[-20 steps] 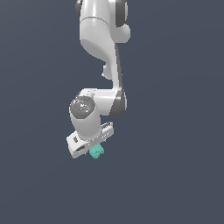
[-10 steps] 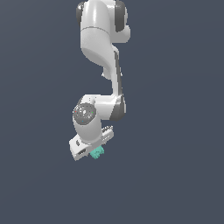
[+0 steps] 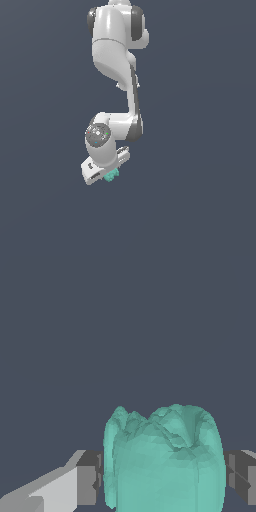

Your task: Pick up the object and move it to a goal position.

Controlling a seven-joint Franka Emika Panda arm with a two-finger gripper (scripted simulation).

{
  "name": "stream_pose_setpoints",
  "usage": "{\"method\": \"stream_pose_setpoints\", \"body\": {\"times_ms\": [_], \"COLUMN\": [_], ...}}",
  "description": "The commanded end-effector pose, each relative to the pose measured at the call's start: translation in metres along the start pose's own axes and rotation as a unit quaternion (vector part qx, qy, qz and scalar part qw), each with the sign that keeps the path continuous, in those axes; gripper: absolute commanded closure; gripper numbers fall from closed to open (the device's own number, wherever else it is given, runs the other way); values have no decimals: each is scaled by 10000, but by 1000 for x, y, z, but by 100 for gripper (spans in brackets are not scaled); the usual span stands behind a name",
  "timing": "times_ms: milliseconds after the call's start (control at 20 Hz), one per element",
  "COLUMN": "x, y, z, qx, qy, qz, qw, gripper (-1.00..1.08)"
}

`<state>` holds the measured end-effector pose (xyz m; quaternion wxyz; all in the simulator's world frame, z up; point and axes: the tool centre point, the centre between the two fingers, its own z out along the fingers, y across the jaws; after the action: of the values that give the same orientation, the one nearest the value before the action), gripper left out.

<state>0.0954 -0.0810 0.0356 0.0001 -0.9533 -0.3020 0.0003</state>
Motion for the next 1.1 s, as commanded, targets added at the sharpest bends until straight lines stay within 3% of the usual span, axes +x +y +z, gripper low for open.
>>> {"method": "stream_pose_setpoints", "body": {"times_ms": [0, 600, 1050], "x": [0, 0, -6], "y": [0, -1, -19], "z": [0, -2, -24], "qx": [-2, -2, -2], "qy": [2, 2, 2], "qz": [0, 0, 0], "qw": [10000, 10000, 10000], "gripper": [108, 108, 108]}}
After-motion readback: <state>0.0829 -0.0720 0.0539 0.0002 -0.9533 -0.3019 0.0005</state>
